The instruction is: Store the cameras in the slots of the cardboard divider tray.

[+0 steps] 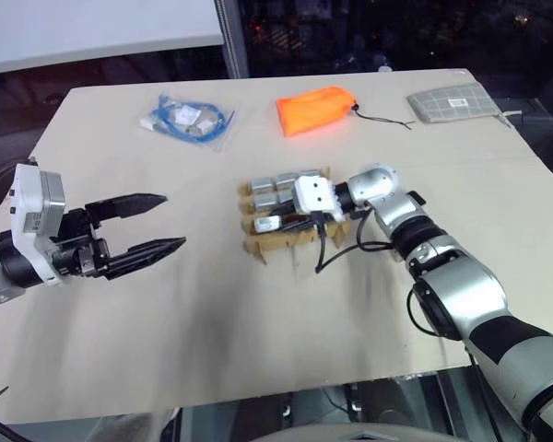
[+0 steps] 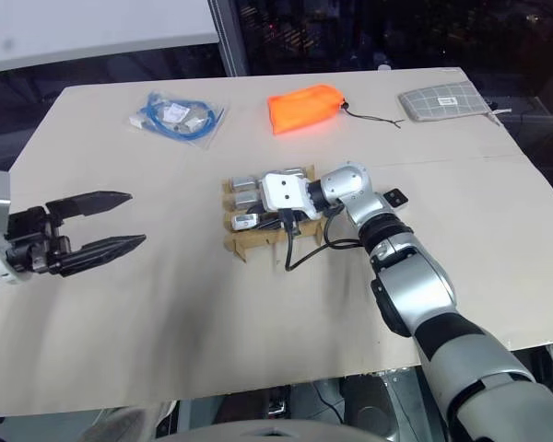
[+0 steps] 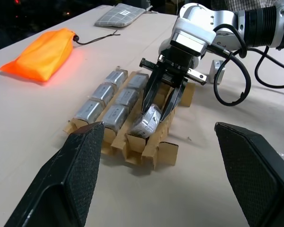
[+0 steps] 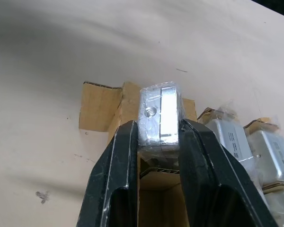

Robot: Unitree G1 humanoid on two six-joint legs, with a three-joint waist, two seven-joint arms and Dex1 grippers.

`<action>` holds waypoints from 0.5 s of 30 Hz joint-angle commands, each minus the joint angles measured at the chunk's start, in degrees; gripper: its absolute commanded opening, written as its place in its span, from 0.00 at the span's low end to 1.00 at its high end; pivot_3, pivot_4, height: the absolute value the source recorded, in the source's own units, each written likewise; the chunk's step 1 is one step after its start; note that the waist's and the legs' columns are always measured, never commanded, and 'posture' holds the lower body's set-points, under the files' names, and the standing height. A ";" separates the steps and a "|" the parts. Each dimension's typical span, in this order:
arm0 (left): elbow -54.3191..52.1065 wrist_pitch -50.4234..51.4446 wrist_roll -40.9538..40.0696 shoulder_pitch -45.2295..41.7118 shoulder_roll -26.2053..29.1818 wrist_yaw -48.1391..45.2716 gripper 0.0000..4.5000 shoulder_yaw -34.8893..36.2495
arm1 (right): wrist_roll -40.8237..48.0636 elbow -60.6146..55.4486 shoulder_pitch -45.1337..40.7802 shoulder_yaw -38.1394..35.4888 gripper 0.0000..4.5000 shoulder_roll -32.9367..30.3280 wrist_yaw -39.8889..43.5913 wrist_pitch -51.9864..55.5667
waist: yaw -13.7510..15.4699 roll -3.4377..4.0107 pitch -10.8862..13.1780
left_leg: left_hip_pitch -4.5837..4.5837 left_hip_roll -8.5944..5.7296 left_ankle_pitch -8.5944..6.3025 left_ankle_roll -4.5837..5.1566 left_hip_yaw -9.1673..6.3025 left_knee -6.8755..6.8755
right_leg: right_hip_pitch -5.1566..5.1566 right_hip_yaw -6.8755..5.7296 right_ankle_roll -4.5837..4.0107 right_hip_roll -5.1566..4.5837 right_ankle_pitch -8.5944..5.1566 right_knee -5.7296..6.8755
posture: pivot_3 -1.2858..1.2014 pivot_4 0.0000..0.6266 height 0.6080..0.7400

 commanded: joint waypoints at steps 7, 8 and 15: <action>0.75 -1.57 0.27 -1.99 1.12 -0.64 0.86 -0.91 | 4.78 -0.98 -2.23 -3.33 0.15 -0.41 6.70 11.23 | 0.08 0.00 0.00 | -0.06 -0.01 0.00 0.01 0.01 0.00 | -0.01 0.00 0.00 -0.01 0.00 -0.06 | 0.52 0.24 1.00; 0.80 -1.62 0.28 -2.03 1.12 -0.67 0.86 -0.95 | 4.89 -0.92 -2.51 -3.32 0.15 -0.46 7.68 12.43 | 0.08 0.00 0.01 | -0.08 -0.01 0.00 0.01 0.00 0.00 | -0.01 0.00 0.00 0.00 0.00 -0.08 | 0.52 0.24 1.00; 0.12 -1.20 0.13 -1.28 1.12 -0.69 0.86 0.16 | 2.79 2.01 -5.32 -2.17 0.15 -0.09 9.16 15.21 | 0.13 0.01 0.02 | -0.21 0.00 -0.01 0.02 -0.06 -0.06 | -0.04 -0.09 -0.02 0.00 -0.02 -0.29 | 0.52 0.24 1.00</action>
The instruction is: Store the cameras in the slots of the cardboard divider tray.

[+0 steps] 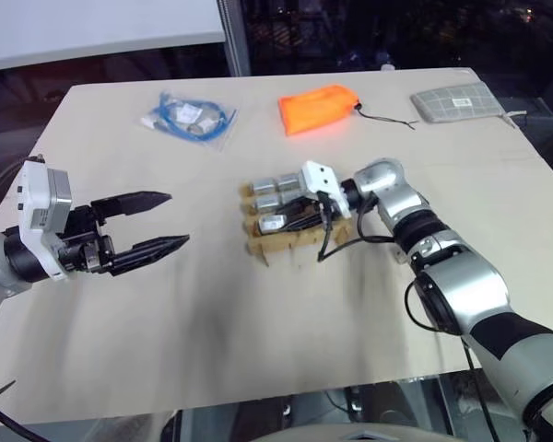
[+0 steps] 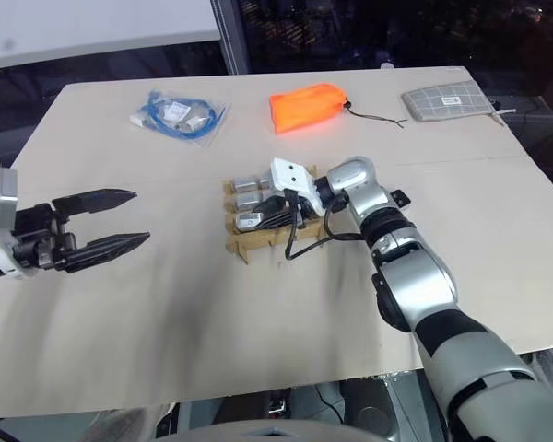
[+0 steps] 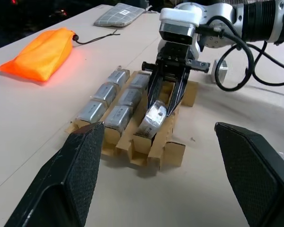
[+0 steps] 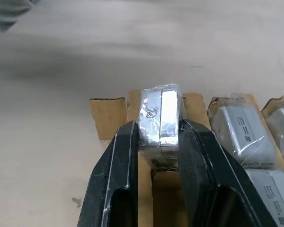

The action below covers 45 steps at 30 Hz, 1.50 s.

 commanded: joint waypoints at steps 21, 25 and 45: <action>-0.92 -0.55 -0.71 1.01 1.20 -0.38 0.86 2.64 | -0.95 4.37 -5.57 -4.38 0.78 0.81 -7.84 -4.98 | -0.21 -0.02 0.04 | 0.00 0.02 0.00 -0.01 -0.02 -0.02 | -0.01 -0.03 -0.02 -0.03 -0.01 0.02 | 0.52 0.24 1.00; 0.06 -0.67 -0.56 -1.21 1.64 -0.82 0.86 0.89 | 2.47 -1.25 -4.34 -7.06 0.78 -2.84 -5.46 -5.87 | -0.04 -0.05 0.07 | -0.03 0.00 0.00 -0.01 -0.05 -0.01 | -0.01 -0.07 -0.02 -0.06 -0.01 0.01 | 0.52 0.24 1.00; 4.97 -2.07 0.84 -14.90 2.59 -6.56 0.86 -13.17 | 10.44 -59.45 34.86 -6.57 0.78 -42.26 2.80 17.77 | 0.56 -0.09 0.12 | -0.78 -0.14 0.00 0.03 -0.53 0.24 | -0.34 -0.59 0.03 0.06 -0.01 -0.19 | 0.52 0.24 1.00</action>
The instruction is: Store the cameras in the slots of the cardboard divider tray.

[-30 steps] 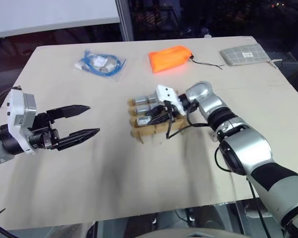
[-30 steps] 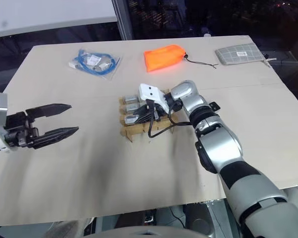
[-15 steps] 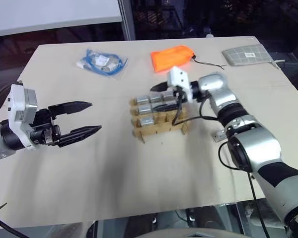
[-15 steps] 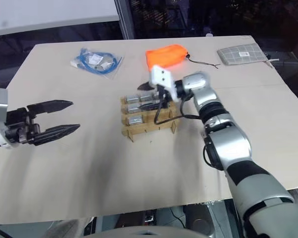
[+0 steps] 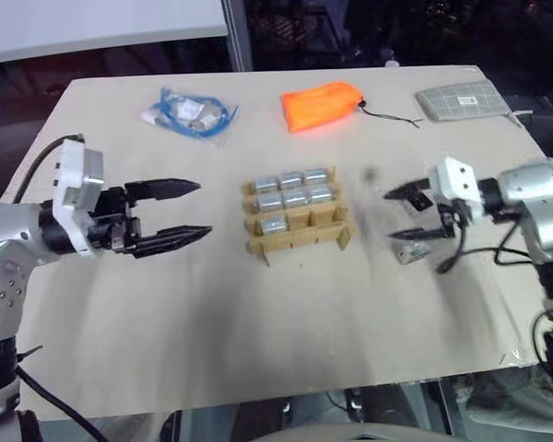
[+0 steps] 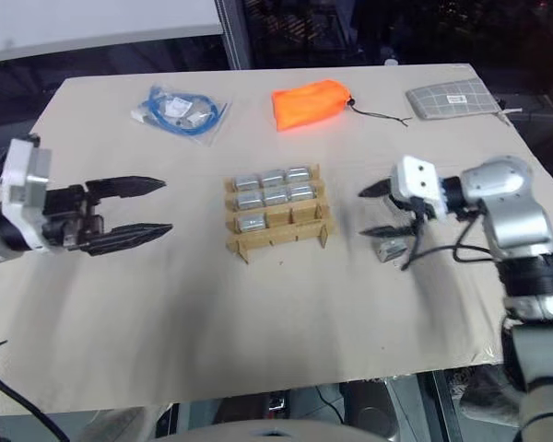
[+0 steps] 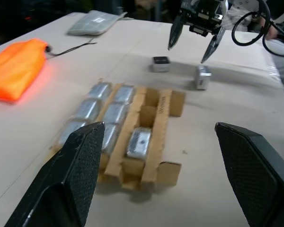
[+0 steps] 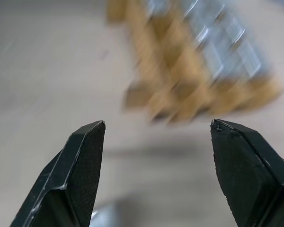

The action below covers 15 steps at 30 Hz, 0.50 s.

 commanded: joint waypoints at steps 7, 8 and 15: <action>-1.85 0.37 -0.77 -2.29 2.56 -4.02 0.86 -2.95 | -4.92 5.81 0.20 3.76 0.78 -3.52 0.21 -11.97 | -0.01 -0.03 0.02 | 0.01 0.02 0.00 0.00 -0.02 0.16 | 0.01 0.05 0.01 0.07 0.00 0.12 | 0.52 0.24 1.00; -2.02 0.49 -0.92 -2.36 2.59 -4.10 0.86 -2.98 | -5.40 6.71 -0.19 4.36 0.78 -3.73 0.48 -12.86 | 0.03 -0.03 0.02 | 0.00 0.02 0.00 0.00 -0.03 0.18 | 0.01 0.04 0.01 0.08 0.00 0.12 | 0.52 0.24 1.00; -2.67 0.66 -0.93 -2.21 2.41 -4.51 0.86 -3.43 | -6.38 11.28 -2.07 6.04 0.78 -4.16 1.12 -16.69 | 0.28 -0.03 0.03 | -0.02 0.03 0.00 0.00 -0.06 0.32 | 0.03 0.03 0.01 0.07 -0.01 0.21 | 0.52 0.24 1.00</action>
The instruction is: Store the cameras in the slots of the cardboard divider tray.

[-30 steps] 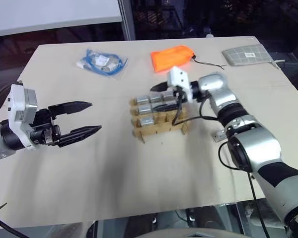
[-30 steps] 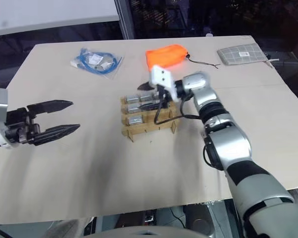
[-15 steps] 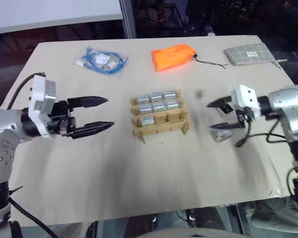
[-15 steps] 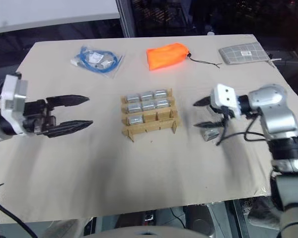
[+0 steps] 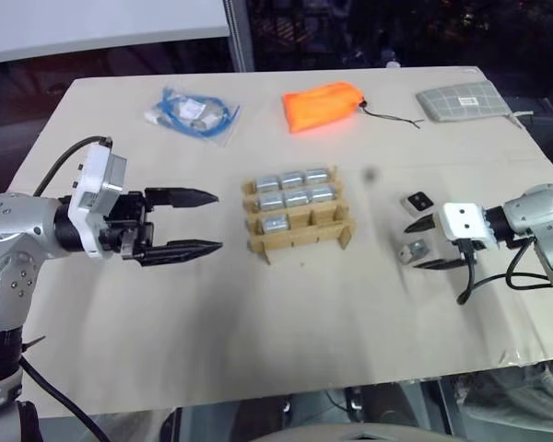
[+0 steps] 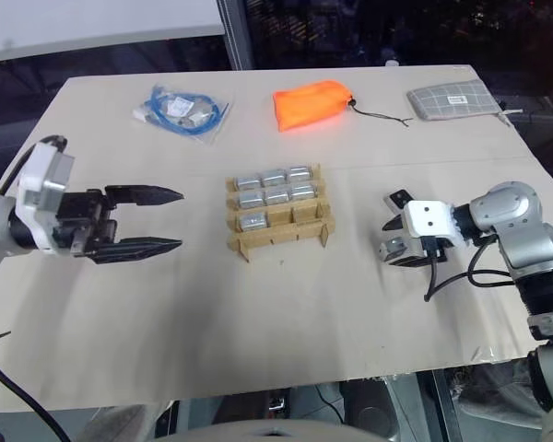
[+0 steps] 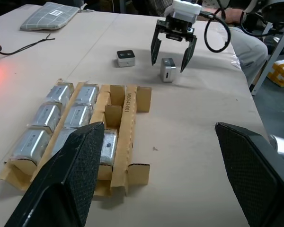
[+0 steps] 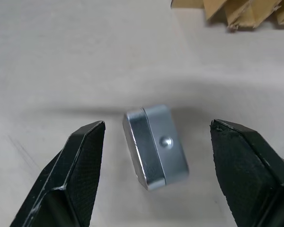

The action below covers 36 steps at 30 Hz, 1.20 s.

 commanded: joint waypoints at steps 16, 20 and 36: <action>-1.56 -0.22 -0.46 0.07 1.27 -0.44 0.86 1.07 | -0.50 4.86 -3.96 0.98 0.14 -0.64 2.41 -4.70 | 0.69 0.00 0.00 | 0.06 0.03 0.00 0.00 -0.11 0.38 | 0.20 -0.04 0.00 0.06 0.00 0.19 | 0.52 0.24 1.00; -1.45 -0.22 -0.42 -0.17 1.40 -0.31 0.86 1.01 | -0.18 4.41 -4.74 0.94 0.14 -0.22 1.65 -3.79 | 0.70 0.00 0.00 | 0.06 0.04 0.00 0.00 -0.12 0.40 | 0.20 -0.04 0.00 0.07 0.00 0.23 | 0.52 0.24 1.00; -3.10 -0.07 -0.39 2.45 1.44 1.06 0.86 3.22 | -1.45 5.47 -27.70 6.69 0.14 19.72 -4.10 7.93 | 0.96 0.03 0.02 | -0.04 0.04 0.00 0.00 -0.14 0.38 | 0.14 -0.11 -0.01 0.08 0.00 0.22 | 0.52 0.24 1.00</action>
